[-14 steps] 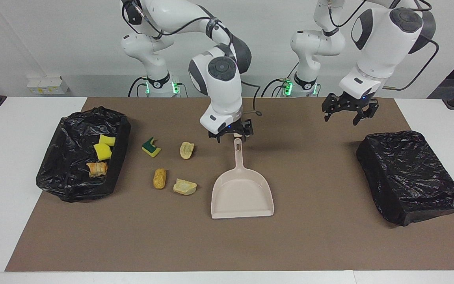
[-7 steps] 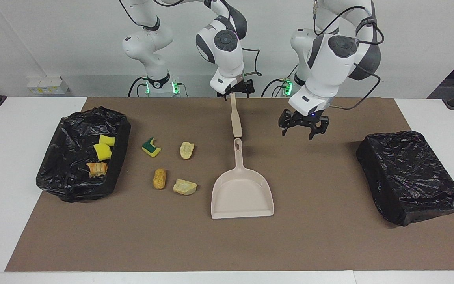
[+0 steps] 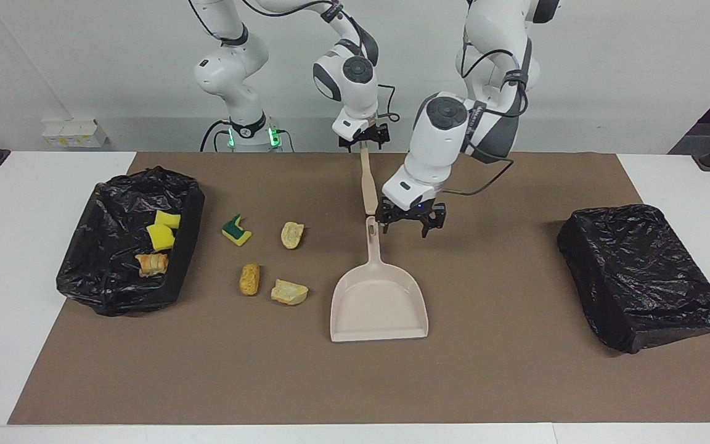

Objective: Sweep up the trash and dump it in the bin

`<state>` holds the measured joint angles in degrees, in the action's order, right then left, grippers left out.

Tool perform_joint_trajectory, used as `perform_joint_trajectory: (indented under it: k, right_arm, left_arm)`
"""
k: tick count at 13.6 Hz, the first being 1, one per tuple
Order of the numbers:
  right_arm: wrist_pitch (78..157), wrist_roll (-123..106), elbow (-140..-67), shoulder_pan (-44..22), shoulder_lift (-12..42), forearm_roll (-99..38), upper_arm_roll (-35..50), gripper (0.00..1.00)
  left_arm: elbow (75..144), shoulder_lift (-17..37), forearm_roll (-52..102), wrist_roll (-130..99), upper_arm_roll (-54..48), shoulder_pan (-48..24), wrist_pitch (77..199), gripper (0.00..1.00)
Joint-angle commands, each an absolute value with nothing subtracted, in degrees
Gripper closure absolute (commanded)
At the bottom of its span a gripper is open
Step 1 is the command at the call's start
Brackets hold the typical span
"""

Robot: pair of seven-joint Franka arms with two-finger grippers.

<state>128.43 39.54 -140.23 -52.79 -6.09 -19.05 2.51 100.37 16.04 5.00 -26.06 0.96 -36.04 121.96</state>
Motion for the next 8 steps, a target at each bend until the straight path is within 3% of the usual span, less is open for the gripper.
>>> perform_joint_trajectory:
  k: [1, 2, 6, 7, 8]
  right_arm:
    - [129.7, 39.4, -140.7, -52.4, -6.9, -20.1, 2.5, 0.0]
    - [130.0, 39.4, -140.6, -52.4, -6.7, -20.1, 2.5, 0.02]
    - [130.9, 39.3, -140.6, -52.4, -6.6, -20.1, 2.5, 0.88]
    - [131.5, 38.6, -140.6, -52.4, -6.4, -19.8, 2.5, 1.0]
    - [131.4, 36.5, -140.6, -52.0, -6.0, -19.1, 2.4, 1.0]
  left_arm:
    - [100.5, 17.7, 4.9, -29.7, 2.1, -39.5, 123.6, 0.0]
    - [101.9, 17.7, 4.9, -31.6, 2.1, -41.0, 125.1, 0.0]
    - [102.2, 22.1, -0.2, -41.6, 2.1, -44.0, 130.7, 0.0]
    - [102.0, 22.2, -0.3, -42.8, 2.1, -44.0, 131.0, 0.08]
    - [102.0, 22.2, -0.4, -42.8, 2.1, -44.0, 130.9, 0.09]
